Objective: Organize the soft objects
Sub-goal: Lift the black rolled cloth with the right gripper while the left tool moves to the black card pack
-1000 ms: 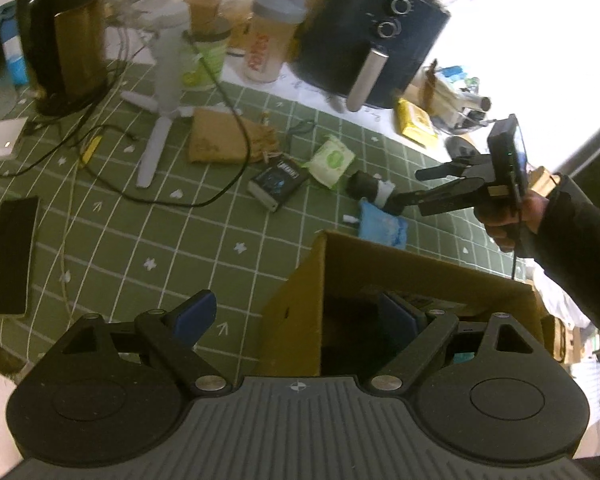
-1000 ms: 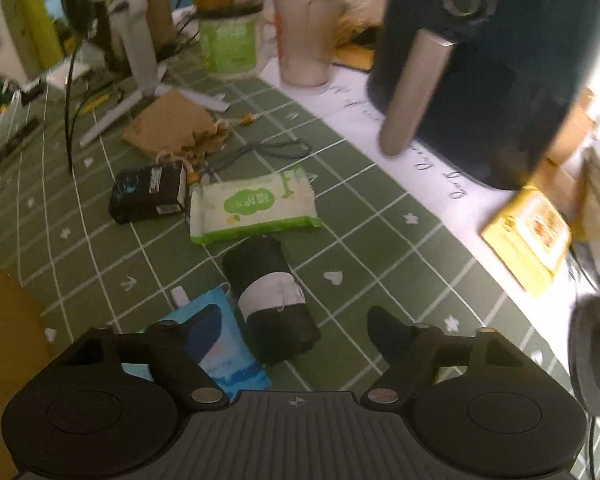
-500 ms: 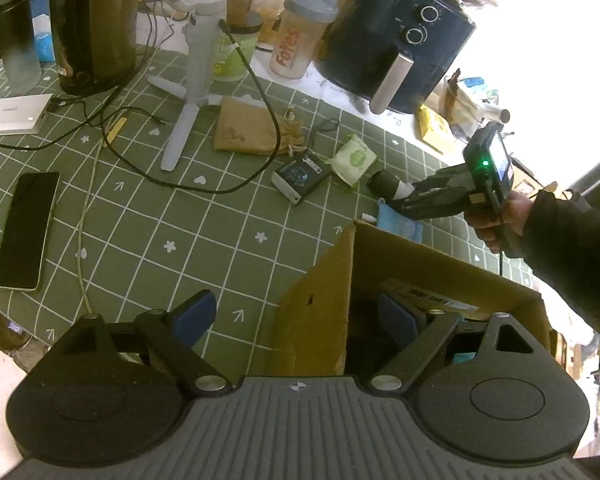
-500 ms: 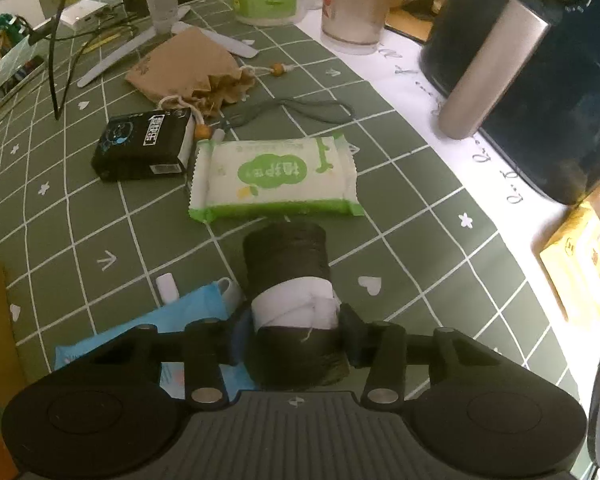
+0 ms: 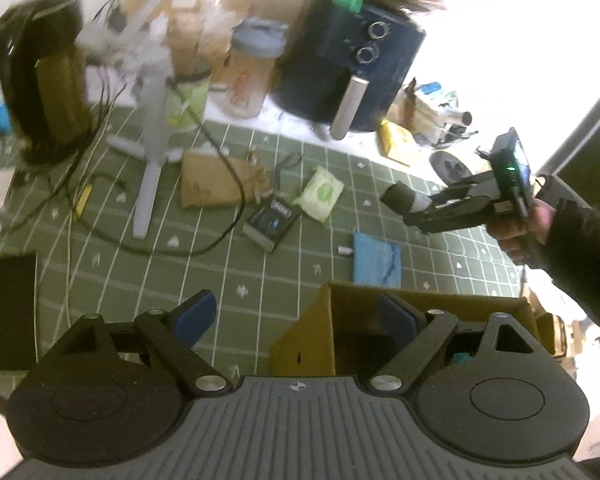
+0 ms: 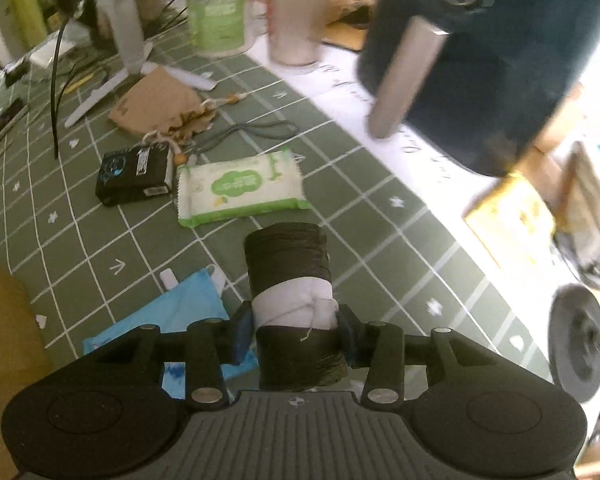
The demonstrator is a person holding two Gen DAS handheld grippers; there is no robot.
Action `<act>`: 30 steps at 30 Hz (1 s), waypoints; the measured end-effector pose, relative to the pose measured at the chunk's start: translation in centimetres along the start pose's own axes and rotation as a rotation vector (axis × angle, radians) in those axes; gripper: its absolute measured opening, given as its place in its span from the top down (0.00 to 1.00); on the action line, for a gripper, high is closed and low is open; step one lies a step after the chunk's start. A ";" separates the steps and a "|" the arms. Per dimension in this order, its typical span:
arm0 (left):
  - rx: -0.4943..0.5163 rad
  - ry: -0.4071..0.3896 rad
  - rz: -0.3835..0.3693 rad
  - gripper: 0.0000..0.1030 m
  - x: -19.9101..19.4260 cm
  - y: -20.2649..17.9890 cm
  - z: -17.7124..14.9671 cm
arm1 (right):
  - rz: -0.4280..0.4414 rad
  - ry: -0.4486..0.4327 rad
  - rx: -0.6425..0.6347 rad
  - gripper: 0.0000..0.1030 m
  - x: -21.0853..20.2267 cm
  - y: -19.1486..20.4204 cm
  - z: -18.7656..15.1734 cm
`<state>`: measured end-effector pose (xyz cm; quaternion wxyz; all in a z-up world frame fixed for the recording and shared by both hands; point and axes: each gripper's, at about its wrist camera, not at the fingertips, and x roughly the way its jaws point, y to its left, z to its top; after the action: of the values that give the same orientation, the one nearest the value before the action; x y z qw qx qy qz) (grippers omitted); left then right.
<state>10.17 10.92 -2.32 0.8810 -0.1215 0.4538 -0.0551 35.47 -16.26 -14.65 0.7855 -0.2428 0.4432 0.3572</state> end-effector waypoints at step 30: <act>0.456 0.016 -0.007 0.15 8.9 -2.9 8.2 | -0.126 -0.144 0.454 0.55 -14.9 4.3 -11.2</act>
<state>22.06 7.60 -4.01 0.8820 0.0797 0.4360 -0.1600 21.09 -26.53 -7.48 0.8702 -0.0609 0.4390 0.2151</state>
